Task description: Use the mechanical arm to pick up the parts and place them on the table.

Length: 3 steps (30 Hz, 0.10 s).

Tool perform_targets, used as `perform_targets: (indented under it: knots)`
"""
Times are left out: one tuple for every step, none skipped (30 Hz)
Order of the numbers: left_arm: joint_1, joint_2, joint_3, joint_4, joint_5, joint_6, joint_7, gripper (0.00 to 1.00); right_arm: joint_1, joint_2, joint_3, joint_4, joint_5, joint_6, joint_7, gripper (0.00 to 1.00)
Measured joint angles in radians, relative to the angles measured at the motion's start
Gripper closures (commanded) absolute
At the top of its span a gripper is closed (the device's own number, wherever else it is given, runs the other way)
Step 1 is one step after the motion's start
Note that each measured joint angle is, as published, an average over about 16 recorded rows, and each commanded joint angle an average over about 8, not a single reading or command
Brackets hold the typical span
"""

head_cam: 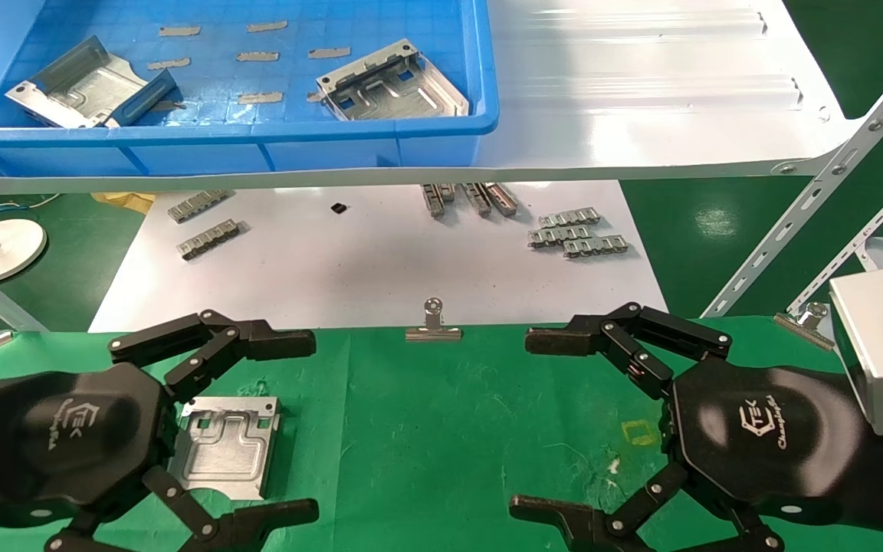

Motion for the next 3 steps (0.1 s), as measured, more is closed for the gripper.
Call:
perform_targets:
  knots:
    - [0.000,0.000,0.000,0.000,0.000,0.000,0.000,0.00,0.000,0.000,0.000,0.000,0.000,0.000,0.000,0.00]
    - [-0.001,0.000,0.001,0.001,0.000,0.000,0.000,0.00,0.000,0.000,0.000,0.000,0.000,0.000,0.000,0.00]
    - [-0.001,0.000,0.001,0.001,0.001,0.000,0.000,0.00,0.000,0.000,0.000,0.000,0.000,0.000,0.000,0.00]
